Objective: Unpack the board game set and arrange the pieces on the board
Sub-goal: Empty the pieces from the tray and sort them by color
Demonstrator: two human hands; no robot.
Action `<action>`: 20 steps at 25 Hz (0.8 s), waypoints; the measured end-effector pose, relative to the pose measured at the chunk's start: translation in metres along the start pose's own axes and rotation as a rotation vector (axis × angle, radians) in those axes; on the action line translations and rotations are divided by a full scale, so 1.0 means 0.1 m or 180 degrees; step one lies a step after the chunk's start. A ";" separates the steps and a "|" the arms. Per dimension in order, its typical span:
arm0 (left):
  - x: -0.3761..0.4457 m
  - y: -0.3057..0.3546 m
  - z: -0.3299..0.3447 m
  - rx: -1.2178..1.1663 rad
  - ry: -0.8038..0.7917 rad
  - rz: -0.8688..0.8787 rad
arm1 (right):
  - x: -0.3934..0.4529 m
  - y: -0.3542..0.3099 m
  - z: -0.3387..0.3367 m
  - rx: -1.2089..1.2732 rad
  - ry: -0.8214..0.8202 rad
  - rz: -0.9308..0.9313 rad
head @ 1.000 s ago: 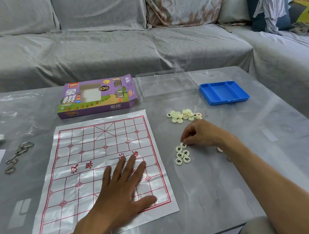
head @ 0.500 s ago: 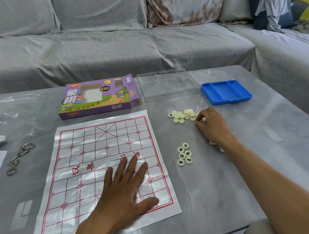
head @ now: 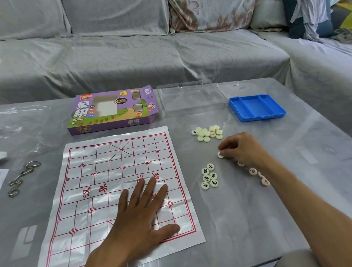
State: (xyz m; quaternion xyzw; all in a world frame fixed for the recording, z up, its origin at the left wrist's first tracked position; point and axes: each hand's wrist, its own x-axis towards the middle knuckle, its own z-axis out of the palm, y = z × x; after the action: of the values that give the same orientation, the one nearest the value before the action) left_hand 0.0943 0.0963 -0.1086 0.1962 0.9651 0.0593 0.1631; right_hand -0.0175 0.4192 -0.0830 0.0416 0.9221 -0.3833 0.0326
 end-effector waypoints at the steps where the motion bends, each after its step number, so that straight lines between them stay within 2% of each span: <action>1: 0.00 0.00 0.00 -0.0022 -0.0007 -0.0004 | -0.02 -0.02 0.01 -0.0168 -0.0136 -0.0013; 4: 0.00 0.00 0.00 -0.0035 0.0004 -0.0007 | -0.06 -0.12 0.00 -0.0415 -0.0215 -0.0012; 8: 0.01 -0.01 0.01 -0.0058 0.0027 0.0007 | -0.12 -0.23 0.04 -0.0548 -0.0917 -0.0069; 9: 0.01 -0.01 0.01 -0.0078 0.0035 0.0016 | -0.12 -0.22 0.05 -0.0506 -0.0802 -0.0130; 12: 0.00 -0.01 0.00 -0.0039 0.0005 0.0007 | -0.01 -0.09 -0.02 -0.0509 0.0626 -0.0128; 13: 0.00 0.00 0.00 0.0004 -0.0016 -0.0003 | 0.03 -0.03 -0.06 -0.0710 0.0886 -0.0075; 16: 0.00 0.02 -0.02 0.0041 -0.0047 -0.0033 | 0.09 0.15 -0.08 -0.1200 0.0509 0.0033; 20: 0.01 0.02 -0.02 0.0072 -0.0067 -0.0032 | 0.13 0.18 -0.08 -0.0697 0.0639 0.0012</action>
State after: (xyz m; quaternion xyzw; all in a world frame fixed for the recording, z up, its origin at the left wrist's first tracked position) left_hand 0.0936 0.0986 -0.1068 0.1938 0.9649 0.0455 0.1713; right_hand -0.0292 0.4383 -0.0911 0.0776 0.9570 -0.2742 -0.0547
